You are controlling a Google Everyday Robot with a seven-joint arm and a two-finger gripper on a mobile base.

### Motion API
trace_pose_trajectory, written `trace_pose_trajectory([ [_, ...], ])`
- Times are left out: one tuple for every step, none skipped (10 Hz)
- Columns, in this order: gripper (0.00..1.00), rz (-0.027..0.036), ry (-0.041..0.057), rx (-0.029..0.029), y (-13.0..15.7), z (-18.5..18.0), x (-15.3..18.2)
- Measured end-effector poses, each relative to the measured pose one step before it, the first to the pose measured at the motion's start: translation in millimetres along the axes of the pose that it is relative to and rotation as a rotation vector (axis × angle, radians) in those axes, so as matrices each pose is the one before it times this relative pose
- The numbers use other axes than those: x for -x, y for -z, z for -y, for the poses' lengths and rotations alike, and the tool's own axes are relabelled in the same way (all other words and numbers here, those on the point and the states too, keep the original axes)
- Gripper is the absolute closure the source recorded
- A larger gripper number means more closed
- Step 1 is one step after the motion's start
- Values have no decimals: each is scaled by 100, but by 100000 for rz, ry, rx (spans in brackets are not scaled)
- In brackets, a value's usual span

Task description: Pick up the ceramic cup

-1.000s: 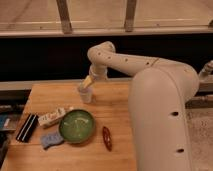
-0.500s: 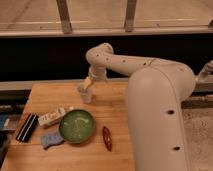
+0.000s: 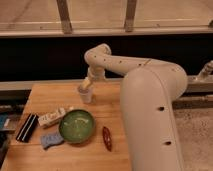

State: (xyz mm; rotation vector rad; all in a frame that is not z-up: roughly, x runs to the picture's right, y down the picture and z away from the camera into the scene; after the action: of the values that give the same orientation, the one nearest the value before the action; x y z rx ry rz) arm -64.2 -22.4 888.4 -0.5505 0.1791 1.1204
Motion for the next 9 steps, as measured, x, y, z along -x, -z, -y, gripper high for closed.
trace_pose_trajectory([
  [20,-1038,-217,42,-617,61,16],
  [20,-1785,-444,570,-1150,66,72],
  [20,-2008,-410,1017,-1154,71,-42],
  [20,-1115,-408,1249,-730,12,134],
  [20,-1791,-657,1687,-943,34,-118],
  [25,-1743,-550,1418,-923,55,-129],
  [32,-911,-219,867,-249,-55,-231],
  [44,-802,-175,2214,-286,6,-412],
  [56,302,-188,1263,189,23,-322],
])
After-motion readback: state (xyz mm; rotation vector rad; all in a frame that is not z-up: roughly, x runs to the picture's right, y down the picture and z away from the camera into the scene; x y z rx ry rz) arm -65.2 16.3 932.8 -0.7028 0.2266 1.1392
